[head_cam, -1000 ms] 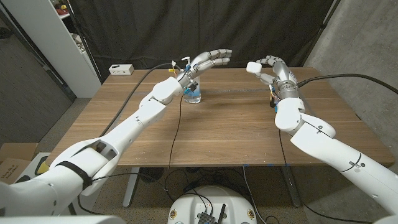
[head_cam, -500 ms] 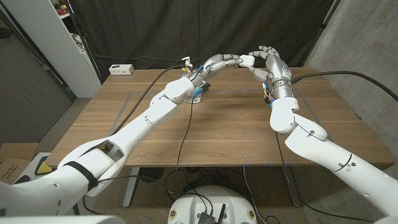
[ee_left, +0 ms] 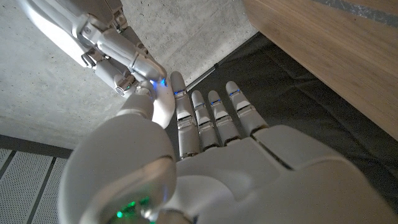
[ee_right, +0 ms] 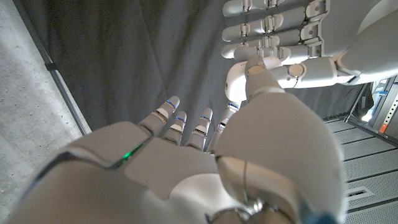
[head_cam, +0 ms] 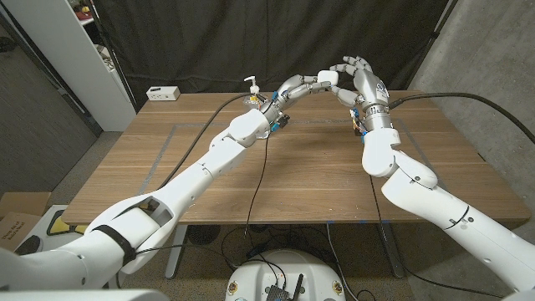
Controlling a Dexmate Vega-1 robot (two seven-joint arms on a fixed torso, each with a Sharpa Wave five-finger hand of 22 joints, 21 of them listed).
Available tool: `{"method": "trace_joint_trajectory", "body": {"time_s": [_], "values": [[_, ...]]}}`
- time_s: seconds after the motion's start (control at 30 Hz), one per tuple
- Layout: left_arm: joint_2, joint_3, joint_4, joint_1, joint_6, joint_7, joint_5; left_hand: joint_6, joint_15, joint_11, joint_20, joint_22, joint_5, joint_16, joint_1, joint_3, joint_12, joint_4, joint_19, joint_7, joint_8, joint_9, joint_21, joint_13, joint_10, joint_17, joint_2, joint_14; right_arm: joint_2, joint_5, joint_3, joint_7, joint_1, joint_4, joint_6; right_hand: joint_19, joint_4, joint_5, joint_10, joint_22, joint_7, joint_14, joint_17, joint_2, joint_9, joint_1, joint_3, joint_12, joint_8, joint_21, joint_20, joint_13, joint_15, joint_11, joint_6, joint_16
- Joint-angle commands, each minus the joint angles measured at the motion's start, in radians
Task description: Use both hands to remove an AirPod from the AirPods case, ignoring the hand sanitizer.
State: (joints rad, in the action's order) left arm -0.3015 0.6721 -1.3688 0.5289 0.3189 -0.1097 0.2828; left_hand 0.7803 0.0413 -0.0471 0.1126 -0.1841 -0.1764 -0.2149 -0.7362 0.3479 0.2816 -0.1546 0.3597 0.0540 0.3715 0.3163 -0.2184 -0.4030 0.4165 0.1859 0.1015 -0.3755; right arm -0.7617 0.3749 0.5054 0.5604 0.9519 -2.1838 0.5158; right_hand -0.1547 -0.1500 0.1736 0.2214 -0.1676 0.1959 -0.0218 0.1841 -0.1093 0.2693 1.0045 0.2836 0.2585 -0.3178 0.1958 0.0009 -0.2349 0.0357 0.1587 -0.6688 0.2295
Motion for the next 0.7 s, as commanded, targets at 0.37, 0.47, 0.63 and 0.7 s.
{"method": "trace_joint_trajectory", "body": {"time_s": [0.37, 0.47, 0.63, 0.7], "values": [[0.013, -0.026, 0.017, 0.03, 0.069, 0.072, -0.013, -0.032, 0.01, -0.002, 0.008, -0.006, 0.001, 0.002, 0.031, -0.019, 0.007, 0.017, 0.003, -0.002, -0.013, 0.024, -0.002, -0.003, 0.019, 0.004, -0.027, -0.025, 0.029, 0.031, -0.06, -0.033, 0.052, 0.014, -0.034, -0.006, 0.001, 0.004, 0.014, 0.0, 0.011, -0.01, 0.001, -0.013, 0.012, 0.006, -0.004, -0.003, 0.002, -0.005, -0.006, -0.003, 0.125, -0.002, -0.058, -0.003], [0.009, -0.026, 0.008, 0.032, 0.053, 0.079, -0.018, -0.013, 0.016, -0.008, 0.013, -0.006, -0.004, 0.002, -0.004, 0.001, 0.009, 0.002, 0.006, -0.009, -0.005, 0.036, -0.003, -0.004, 0.026, 0.002, -0.004, -0.038, 0.033, 0.033, -0.058, -0.039, 0.052, 0.015, -0.036, -0.007, 0.001, 0.004, 0.015, 0.0, 0.011, -0.009, 0.001, -0.014, 0.012, 0.007, -0.005, -0.004, 0.002, -0.005, -0.007, -0.004, 0.127, -0.002, -0.059, -0.004], [0.004, -0.021, 0.004, 0.024, 0.012, 0.058, -0.001, 0.0, 0.019, -0.012, 0.007, -0.007, -0.001, 0.008, -0.021, 0.004, 0.006, -0.006, 0.007, -0.011, 0.001, 0.045, -0.003, -0.005, 0.023, 0.001, -0.008, -0.033, 0.038, 0.04, -0.056, -0.041, 0.048, 0.02, -0.046, -0.009, 0.002, 0.004, 0.017, 0.0, 0.011, -0.011, 0.001, -0.014, 0.012, 0.007, -0.006, -0.004, 0.005, -0.005, -0.008, -0.004, 0.126, -0.004, -0.058, -0.005], [0.004, -0.018, 0.004, 0.02, 0.0, 0.052, 0.004, 0.005, 0.022, -0.014, 0.005, -0.007, 0.001, 0.01, -0.023, -0.001, 0.006, -0.007, 0.007, -0.012, 0.003, 0.05, -0.003, -0.005, 0.023, 0.001, -0.016, -0.028, 0.039, 0.041, -0.055, -0.043, 0.046, 0.022, -0.051, -0.009, 0.002, 0.004, 0.017, 0.0, 0.011, -0.011, 0.002, -0.014, 0.012, 0.007, -0.007, -0.004, 0.005, -0.005, -0.009, -0.004, 0.126, -0.004, -0.059, -0.005]]}}
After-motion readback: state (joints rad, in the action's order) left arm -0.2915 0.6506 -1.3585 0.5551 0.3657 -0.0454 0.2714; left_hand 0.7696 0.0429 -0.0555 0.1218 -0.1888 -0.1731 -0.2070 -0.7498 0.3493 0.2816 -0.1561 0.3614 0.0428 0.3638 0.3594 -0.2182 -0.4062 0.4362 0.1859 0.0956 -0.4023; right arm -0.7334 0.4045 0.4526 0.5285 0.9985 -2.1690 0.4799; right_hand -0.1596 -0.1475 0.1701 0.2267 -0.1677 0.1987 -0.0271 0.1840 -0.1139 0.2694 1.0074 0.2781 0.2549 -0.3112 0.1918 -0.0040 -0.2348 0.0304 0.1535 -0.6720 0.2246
